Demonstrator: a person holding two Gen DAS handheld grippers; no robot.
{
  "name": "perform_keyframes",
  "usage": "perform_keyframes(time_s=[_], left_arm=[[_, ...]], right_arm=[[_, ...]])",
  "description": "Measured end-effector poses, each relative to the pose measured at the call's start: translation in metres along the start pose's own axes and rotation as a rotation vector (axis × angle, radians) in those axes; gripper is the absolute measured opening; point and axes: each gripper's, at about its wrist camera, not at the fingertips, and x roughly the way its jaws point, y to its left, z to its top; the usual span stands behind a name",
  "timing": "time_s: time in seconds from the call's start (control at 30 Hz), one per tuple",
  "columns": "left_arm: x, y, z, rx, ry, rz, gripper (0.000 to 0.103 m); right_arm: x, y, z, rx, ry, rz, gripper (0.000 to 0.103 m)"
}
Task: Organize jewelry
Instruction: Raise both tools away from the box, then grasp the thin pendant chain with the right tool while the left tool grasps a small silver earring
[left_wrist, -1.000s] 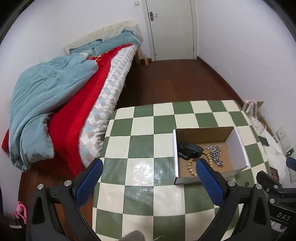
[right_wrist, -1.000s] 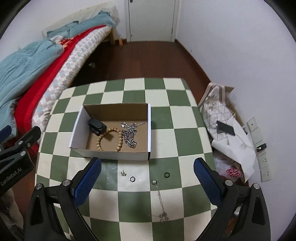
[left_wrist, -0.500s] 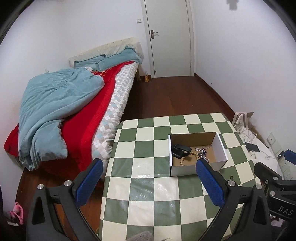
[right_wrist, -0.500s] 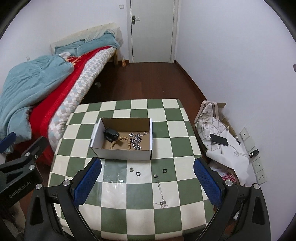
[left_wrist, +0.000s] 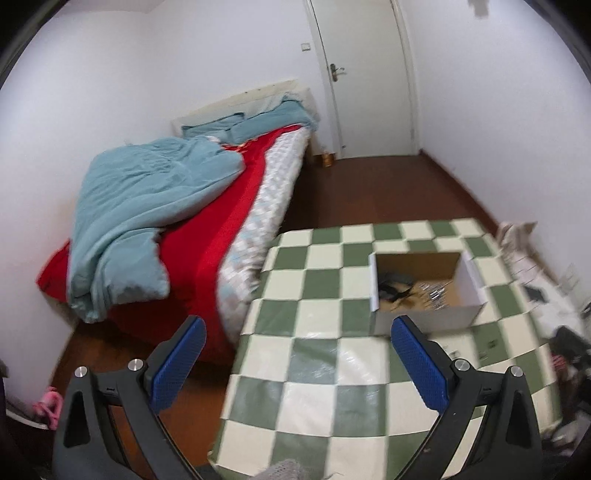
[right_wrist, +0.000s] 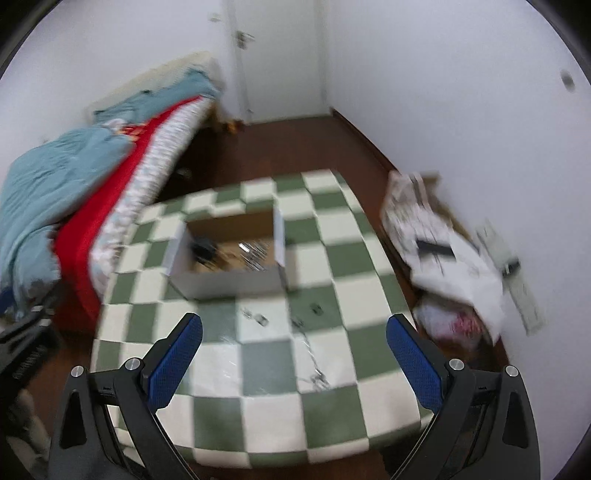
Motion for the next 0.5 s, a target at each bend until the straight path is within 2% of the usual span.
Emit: perform_keyframes(time_s=[0.03, 0.1, 0.13, 0.3, 0.43, 0.5], left_arm=[[0.005, -0.003, -0.006, 0.011, 0.009, 0.021, 0.102], [0.019, -0.010, -0.017, 0.035, 0.034, 0.049, 0.102], [0.027, -0.014, -0.023, 0.047, 0.056, 0.058, 0.102], [0.055, -0.028, -0.045, 0.087, 0.140, 0.079, 0.102], [0.069, -0.038, -0.054, 0.110, 0.173, 0.086, 0.102], [0.075, -0.043, -0.057, 0.118, 0.194, 0.084, 0.102]], right_arm=[[0.016, -0.012, -0.009, 0.027, 0.038, -0.003, 0.097], [0.039, -0.027, -0.024, 0.064, 0.088, -0.002, 0.072], [0.054, -0.034, -0.033, 0.074, 0.123, -0.009, 0.069], [0.111, -0.053, -0.079, 0.123, 0.215, 0.016, 0.067], [0.139, -0.049, -0.097, 0.116, 0.221, 0.012, 0.068], [0.143, -0.038, -0.099, 0.042, 0.178, -0.028, 0.066]])
